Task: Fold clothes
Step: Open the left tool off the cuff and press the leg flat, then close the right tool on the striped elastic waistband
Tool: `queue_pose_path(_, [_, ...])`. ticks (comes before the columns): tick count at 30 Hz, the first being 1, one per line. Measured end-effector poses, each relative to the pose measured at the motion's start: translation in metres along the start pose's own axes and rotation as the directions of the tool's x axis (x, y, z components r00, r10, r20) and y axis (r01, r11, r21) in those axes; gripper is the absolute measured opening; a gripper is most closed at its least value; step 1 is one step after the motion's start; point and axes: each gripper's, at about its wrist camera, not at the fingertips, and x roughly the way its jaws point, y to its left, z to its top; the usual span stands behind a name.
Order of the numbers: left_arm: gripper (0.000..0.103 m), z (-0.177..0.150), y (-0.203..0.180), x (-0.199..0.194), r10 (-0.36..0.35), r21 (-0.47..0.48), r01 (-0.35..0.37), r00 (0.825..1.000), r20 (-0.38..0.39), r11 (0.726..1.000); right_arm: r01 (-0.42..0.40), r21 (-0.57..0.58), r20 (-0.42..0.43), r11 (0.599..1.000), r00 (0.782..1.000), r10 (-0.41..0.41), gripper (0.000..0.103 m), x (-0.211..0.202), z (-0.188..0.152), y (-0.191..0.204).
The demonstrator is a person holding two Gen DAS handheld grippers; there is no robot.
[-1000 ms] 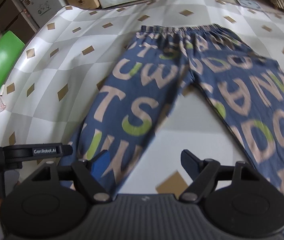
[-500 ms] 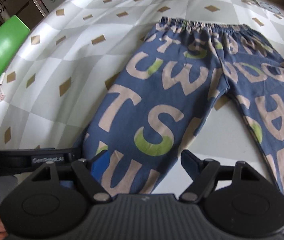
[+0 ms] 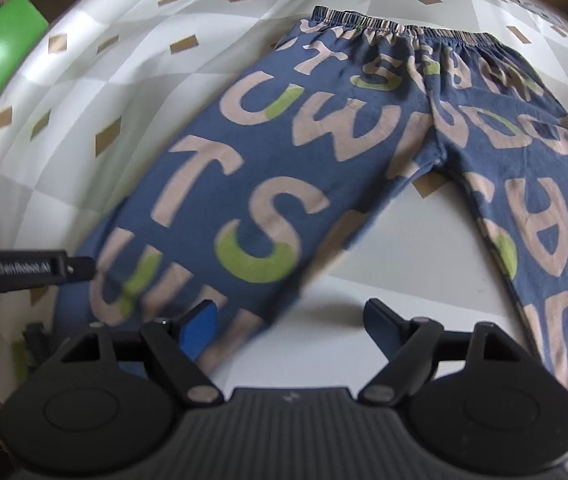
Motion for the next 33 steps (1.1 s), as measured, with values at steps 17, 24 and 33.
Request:
queue_pose_path(17, [0.07,0.013,-0.011,-0.008,-0.077,-0.086,0.083,0.994,0.071,0.993,-0.019,0.03,0.131,0.999,0.991,0.015,0.08,-0.023,0.006,-0.006])
queue_pose_path(24, [0.07,0.024,-0.007,-0.001,-0.12,-0.165,0.118,0.993,-0.002,0.979,-0.039,-0.041,0.217,0.998,0.975,0.047,0.071,-0.023,0.017,0.005])
queue_pose_path(33, [0.055,0.029,0.017,0.005,-0.088,-0.29,0.073,0.995,-0.039,0.954,-0.112,-0.102,0.27,0.988,0.953,0.136,0.05,-0.005,0.038,0.037])
